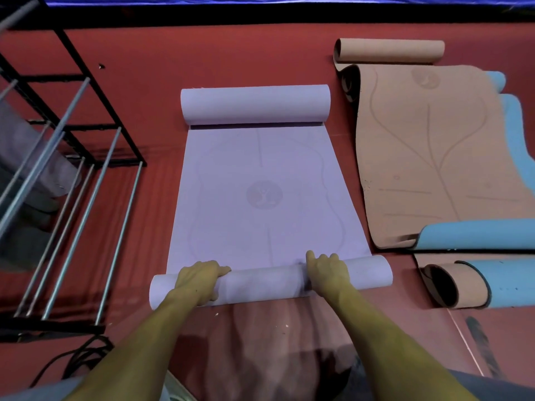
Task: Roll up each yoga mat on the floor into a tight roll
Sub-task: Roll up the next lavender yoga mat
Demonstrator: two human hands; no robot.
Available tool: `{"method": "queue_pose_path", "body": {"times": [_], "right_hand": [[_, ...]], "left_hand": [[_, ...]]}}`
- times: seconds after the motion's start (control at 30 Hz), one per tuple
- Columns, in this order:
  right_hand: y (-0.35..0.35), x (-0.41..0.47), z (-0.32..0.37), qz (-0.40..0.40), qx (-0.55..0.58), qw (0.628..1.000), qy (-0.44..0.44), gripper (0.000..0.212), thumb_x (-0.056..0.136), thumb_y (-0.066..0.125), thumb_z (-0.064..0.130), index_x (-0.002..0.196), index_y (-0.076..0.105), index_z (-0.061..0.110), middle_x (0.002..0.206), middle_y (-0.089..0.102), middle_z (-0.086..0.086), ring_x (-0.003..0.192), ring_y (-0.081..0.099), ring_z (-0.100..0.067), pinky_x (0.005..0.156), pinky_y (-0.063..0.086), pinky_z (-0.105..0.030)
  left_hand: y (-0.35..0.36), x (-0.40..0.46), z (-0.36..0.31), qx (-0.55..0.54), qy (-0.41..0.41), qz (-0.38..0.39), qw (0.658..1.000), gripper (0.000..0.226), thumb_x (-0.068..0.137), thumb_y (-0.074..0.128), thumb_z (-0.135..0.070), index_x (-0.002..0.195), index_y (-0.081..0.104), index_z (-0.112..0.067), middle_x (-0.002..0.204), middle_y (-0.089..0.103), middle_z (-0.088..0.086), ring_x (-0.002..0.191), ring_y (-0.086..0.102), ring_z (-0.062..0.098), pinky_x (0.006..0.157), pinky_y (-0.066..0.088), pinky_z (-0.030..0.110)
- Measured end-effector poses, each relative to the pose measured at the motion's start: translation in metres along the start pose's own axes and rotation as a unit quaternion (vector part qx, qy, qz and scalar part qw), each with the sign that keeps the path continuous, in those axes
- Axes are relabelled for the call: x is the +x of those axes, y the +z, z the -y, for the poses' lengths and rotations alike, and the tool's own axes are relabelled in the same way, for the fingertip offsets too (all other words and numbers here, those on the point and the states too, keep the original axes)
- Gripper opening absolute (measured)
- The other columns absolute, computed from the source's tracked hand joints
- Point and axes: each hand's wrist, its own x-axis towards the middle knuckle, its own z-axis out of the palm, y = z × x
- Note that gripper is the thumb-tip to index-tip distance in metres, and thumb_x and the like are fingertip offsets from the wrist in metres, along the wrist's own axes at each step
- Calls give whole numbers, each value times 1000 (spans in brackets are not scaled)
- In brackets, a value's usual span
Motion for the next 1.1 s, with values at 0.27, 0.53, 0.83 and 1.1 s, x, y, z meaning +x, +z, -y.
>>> {"method": "queue_pose_path", "body": {"times": [0.27,0.53,0.83,1.1], "right_hand": [[-2,-6,-1,-22,83,996,40,35,95,48,7,128,53,17,127,50,-9,119,46,-34,89,48,-38],[3,-5,-6,-57,118,991,26,35,98,50,17,133,46,16,121,57,-4,115,49,-30,83,45,-38],[5,-1,-4,-87,135,987,7,40,96,49,33,132,56,17,128,53,-6,117,46,-28,96,44,-36],[7,-7,7,-79,118,990,7,88,84,56,74,149,41,16,160,35,-14,150,23,-42,122,9,-57]], "left_hand": [[6,-6,-10,7,-49,-100,994,58,81,72,-25,133,55,-44,125,55,-10,113,56,17,91,47,34],[10,-16,-10,-59,-99,-139,984,58,89,73,-25,141,58,-46,132,51,-5,121,48,21,95,46,33],[36,-24,-16,-149,-131,-247,949,41,90,67,-10,130,71,-22,135,67,-3,126,58,22,91,56,38],[33,-19,-27,-126,-140,-211,959,86,80,36,-79,148,54,-29,158,44,-3,147,33,19,124,25,43]]}}
